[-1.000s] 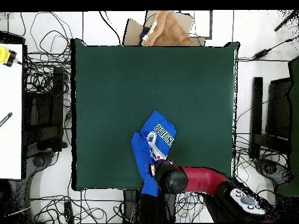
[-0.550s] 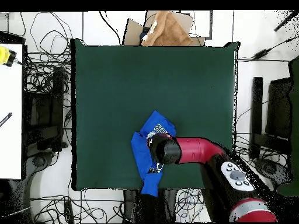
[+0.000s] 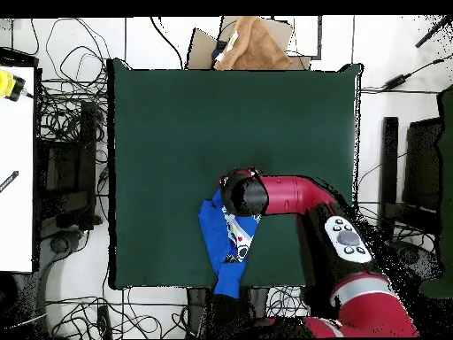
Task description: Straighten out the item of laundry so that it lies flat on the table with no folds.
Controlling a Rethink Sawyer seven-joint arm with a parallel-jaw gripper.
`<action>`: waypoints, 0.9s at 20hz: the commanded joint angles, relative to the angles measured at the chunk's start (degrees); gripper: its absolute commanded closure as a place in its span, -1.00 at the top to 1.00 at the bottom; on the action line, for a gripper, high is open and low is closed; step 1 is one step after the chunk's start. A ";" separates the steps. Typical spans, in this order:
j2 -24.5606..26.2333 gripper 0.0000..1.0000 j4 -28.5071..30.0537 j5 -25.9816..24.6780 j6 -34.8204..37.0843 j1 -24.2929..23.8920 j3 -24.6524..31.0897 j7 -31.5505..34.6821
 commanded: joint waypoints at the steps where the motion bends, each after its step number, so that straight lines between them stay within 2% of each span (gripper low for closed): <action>1: 7.51 1.00 -11.77 1.92 7.97 2.34 -0.38 4.58; 6: 16.40 1.00 -17.45 -1.33 4.51 1.27 0.68 0.76; 11: 22.31 1.00 -20.35 -4.68 1.88 1.40 -0.42 -0.89; 15: 22.29 1.00 -20.13 -5.27 3.58 3.23 -2.04 0.17; 18: 20.06 1.00 -17.59 -4.30 6.55 4.15 -2.89 1.55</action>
